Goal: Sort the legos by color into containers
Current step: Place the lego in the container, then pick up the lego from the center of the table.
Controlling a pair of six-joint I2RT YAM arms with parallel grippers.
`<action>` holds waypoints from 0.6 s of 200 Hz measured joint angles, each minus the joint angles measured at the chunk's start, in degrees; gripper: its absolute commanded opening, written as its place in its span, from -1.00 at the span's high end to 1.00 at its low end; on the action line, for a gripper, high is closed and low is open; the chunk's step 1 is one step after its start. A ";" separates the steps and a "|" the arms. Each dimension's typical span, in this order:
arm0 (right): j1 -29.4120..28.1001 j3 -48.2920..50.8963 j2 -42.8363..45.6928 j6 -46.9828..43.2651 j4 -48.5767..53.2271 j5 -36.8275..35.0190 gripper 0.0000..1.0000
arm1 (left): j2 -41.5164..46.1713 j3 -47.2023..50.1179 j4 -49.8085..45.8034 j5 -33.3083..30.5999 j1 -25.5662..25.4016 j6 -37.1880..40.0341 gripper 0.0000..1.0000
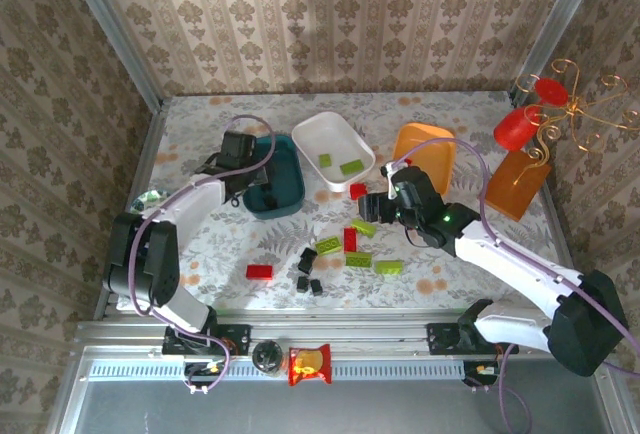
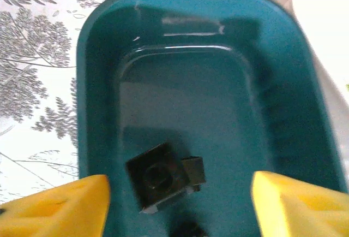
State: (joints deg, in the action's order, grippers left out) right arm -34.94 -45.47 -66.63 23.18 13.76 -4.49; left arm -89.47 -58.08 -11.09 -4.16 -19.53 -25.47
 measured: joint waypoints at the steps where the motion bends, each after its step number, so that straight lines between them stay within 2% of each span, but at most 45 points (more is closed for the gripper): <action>1: 0.00 0.07 0.04 0.02 0.07 0.00 -0.49 | 0.00 0.00 0.00 0.02 0.02 -0.09 -0.61; 27: 0.00 1.29 0.15 0.74 0.61 0.02 -0.50 | 2.40 -0.17 0.11 1.66 -0.31 -0.26 -0.86; 33: 0.00 1.55 0.15 0.92 0.66 0.04 -0.50 | 3.43 -0.17 0.11 1.92 -0.44 -0.22 -0.99; 70: -0.13 2.58 -1.27 1.99 0.55 0.42 -0.50 | 14.05 0.70 0.61 2.95 -4.31 -0.48 -1.00; 96: -0.37 2.71 -4.63 2.64 0.13 1.11 -0.54 | 21.77 3.30 1.46 2.64 -11.10 -0.42 -1.00; 103: -0.61 2.71 -5.60 2.82 0.07 1.25 -0.57 | 23.34 4.46 1.68 2.40 -13.05 -0.39 -1.00; 120: -1.77 2.80 -8.00 4.74 0.07 1.20 -0.92 | 26.71 8.09 1.68 1.33 -17.57 -0.39 -1.00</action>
State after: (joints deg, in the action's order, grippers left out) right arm -36.71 -42.68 -74.63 27.92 13.82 -3.29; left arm -62.76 -50.00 -9.41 -2.83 -37.10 -25.87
